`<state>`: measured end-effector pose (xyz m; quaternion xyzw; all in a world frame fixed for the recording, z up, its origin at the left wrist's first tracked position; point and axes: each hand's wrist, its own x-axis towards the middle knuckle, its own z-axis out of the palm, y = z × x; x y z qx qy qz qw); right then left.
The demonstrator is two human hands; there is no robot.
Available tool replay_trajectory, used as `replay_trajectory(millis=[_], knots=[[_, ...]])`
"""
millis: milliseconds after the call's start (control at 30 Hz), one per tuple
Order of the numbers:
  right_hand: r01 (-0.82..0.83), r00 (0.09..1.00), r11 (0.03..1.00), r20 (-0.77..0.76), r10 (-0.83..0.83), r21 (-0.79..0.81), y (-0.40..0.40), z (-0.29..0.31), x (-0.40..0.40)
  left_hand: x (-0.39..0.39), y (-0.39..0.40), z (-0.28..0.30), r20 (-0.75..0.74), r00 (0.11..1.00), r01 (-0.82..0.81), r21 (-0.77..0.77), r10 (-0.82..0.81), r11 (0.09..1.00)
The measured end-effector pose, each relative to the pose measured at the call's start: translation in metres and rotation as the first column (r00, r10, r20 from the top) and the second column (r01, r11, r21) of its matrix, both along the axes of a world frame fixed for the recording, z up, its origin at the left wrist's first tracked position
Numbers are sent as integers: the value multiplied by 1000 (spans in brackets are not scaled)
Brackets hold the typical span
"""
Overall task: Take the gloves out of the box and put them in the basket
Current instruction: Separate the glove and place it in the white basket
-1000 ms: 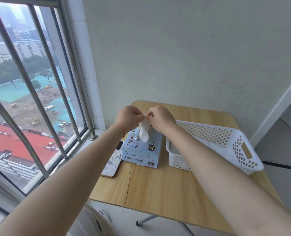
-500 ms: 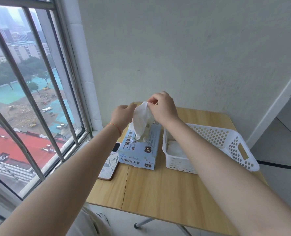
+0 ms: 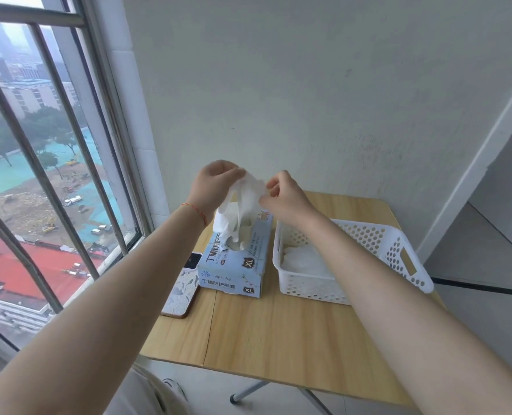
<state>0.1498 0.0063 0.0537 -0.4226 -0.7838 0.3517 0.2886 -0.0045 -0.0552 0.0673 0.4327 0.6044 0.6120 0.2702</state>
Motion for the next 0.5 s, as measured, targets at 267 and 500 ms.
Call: replay_trajectory(millis=[267, 500], knots=[[-31, 919, 973, -390, -62, -229, -1, 19, 4, 17, -6, 21, 154, 974, 146, 117, -163, 982], [-343, 902, 793, -412, 128, -504, -6, 20, 12, 19, -16, 15, 394, 890, 215, 82, -230, 973]])
